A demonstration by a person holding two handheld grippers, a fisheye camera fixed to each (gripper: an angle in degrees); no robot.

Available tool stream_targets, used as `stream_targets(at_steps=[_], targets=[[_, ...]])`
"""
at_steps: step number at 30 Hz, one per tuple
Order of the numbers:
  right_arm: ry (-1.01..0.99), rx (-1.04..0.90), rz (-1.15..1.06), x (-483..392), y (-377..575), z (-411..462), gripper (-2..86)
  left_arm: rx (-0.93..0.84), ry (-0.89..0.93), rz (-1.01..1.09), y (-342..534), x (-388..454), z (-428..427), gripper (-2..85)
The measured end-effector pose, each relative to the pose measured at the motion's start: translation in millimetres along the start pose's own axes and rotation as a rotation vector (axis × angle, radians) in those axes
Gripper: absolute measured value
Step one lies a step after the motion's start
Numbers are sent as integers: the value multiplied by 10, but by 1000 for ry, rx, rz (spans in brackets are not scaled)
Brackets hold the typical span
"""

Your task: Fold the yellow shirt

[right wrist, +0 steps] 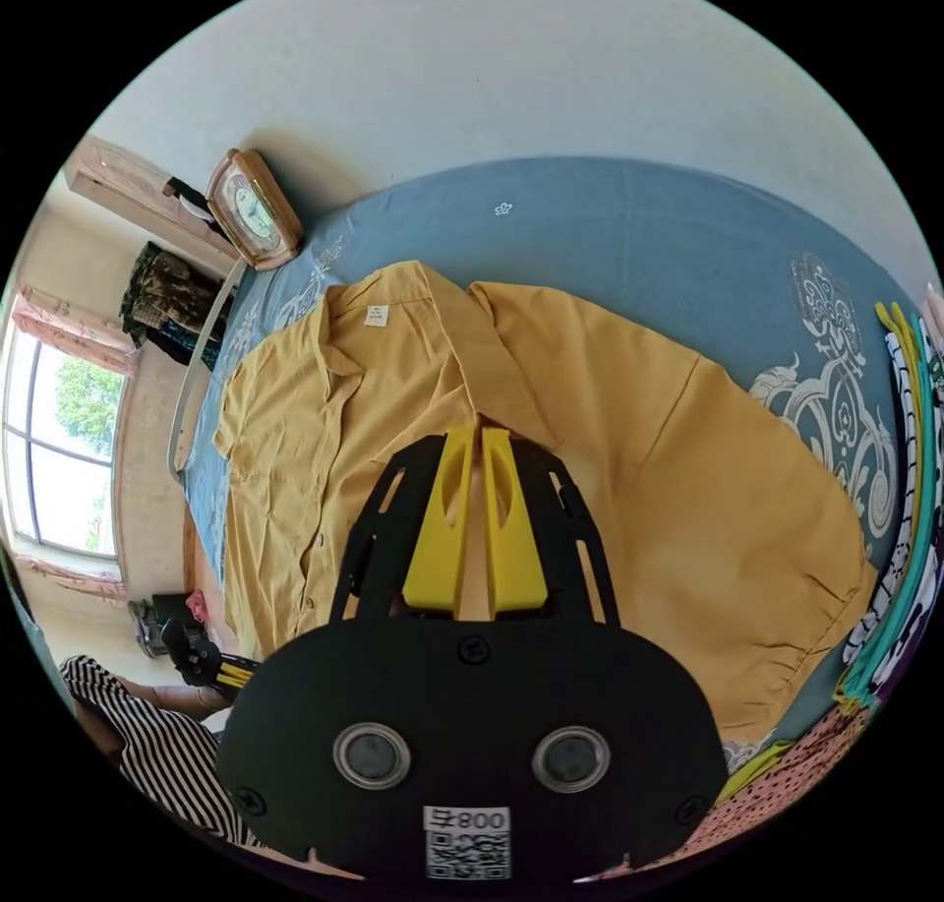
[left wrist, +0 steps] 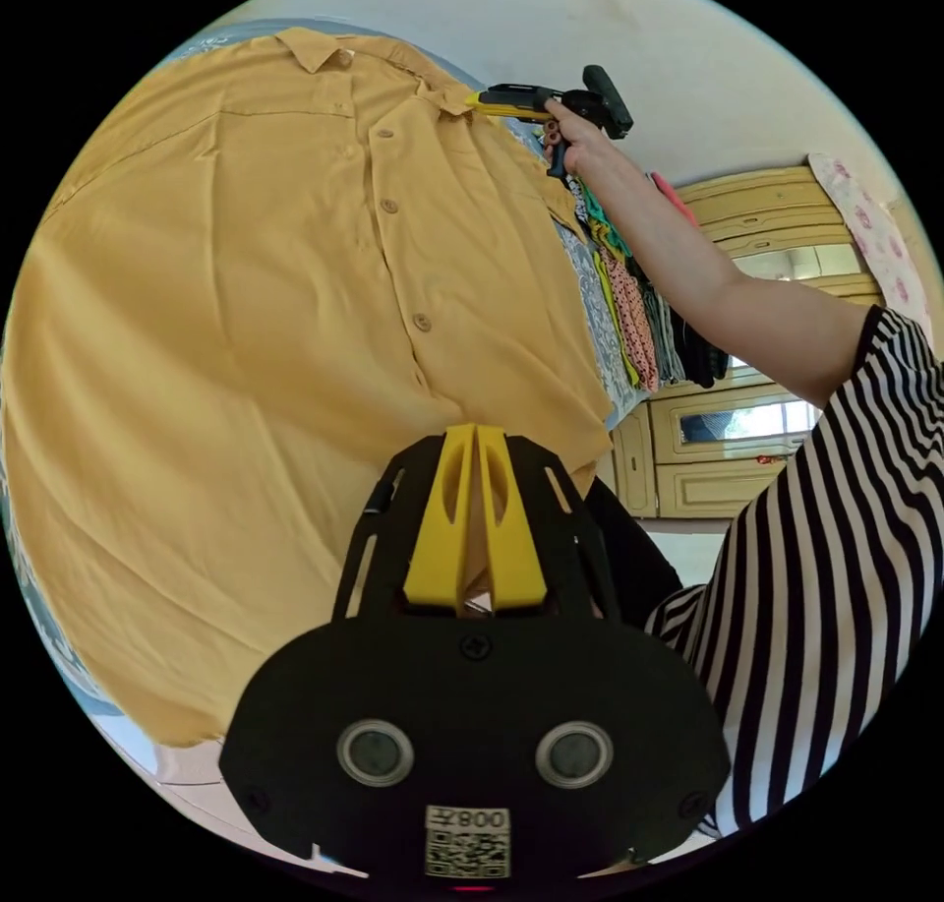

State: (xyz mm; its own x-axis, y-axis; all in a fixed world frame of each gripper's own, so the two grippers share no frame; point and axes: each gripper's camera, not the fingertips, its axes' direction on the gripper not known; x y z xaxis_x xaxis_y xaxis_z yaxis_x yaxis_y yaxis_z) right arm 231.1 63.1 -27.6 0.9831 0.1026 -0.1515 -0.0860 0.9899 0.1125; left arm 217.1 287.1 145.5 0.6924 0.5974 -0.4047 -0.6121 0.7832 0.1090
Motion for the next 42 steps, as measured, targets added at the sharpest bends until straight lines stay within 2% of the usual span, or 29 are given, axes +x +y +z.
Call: stream_targets(at_steps=[11,18,26,32,38,42], targets=[[-290,167,28,130,147,-518,8,111,141,87,201,88,-331,2],[-448,244,87,116,191,-503,6,75,198,119,333,105,-347,2],[-388,103,21,-294,255,-75,11,78,251,65,328,-80,-288,6],[-225,-110,24,-557,284,576,45,62,234,36,311,-127,-250,22],[-172,22,95,-589,864,321,89,90,184,-23,402,-156,-333,74],[-183,8,15,-809,1642,206,83,95,148,-86,492,-161,-346,86]])
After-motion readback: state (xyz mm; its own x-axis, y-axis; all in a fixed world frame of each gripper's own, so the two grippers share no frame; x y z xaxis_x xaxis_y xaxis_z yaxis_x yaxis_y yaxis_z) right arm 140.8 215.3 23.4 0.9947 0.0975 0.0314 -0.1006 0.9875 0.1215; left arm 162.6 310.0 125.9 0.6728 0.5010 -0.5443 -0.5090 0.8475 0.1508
